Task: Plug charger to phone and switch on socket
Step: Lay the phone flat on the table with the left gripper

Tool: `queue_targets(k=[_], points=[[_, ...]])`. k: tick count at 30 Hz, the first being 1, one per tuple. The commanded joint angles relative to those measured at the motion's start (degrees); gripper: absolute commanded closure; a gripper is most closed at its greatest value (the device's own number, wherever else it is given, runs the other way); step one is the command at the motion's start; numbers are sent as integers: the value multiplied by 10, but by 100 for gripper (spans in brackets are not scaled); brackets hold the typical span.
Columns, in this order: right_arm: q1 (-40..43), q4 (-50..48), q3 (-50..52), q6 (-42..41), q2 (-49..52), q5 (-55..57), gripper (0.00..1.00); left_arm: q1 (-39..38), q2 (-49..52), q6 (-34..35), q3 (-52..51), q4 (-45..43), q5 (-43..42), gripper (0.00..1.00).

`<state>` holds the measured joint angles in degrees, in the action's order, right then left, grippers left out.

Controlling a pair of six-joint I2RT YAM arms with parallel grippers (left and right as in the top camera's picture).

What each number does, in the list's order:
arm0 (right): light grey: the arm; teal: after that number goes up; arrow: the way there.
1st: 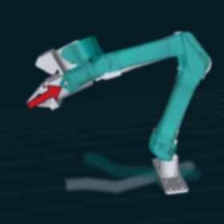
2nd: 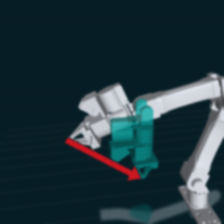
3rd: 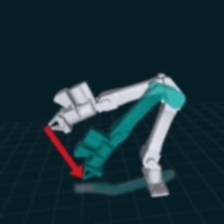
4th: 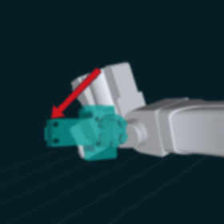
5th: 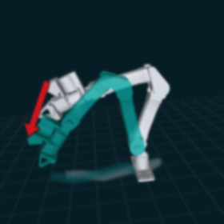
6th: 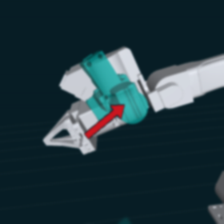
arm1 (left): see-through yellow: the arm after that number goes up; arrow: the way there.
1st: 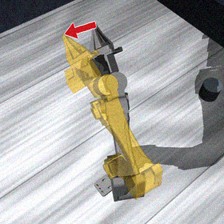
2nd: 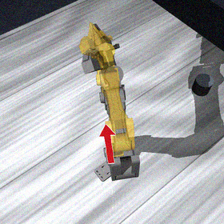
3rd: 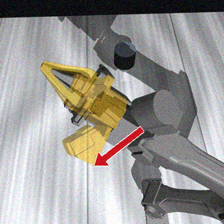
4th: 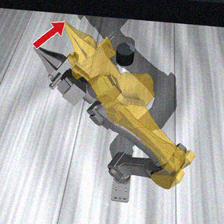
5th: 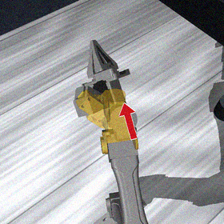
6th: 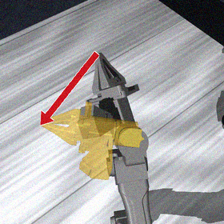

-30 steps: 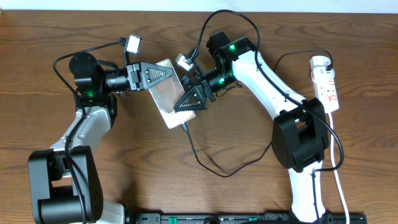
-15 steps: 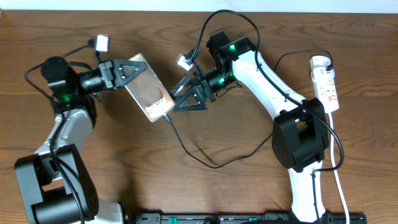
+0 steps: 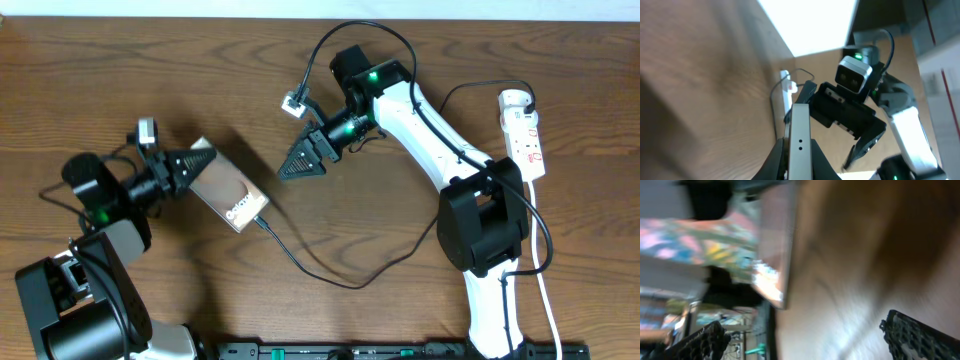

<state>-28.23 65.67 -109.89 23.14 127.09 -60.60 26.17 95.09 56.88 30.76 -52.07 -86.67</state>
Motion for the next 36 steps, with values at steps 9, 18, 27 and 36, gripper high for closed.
queue_targets(k=[9,18,27,36], points=[[2,-4,-9,-158,-4,200,1,15,-8,-70,-36,229,189,93],[2,-6,-9,-158,-4,200,1,15,-8,-179,-36,435,382,93],[2,-6,-9,-153,-4,200,1,15,-8,-189,-36,467,444,93],[0,-8,-9,-153,-4,200,1,15,-8,-189,-36,515,479,92]])
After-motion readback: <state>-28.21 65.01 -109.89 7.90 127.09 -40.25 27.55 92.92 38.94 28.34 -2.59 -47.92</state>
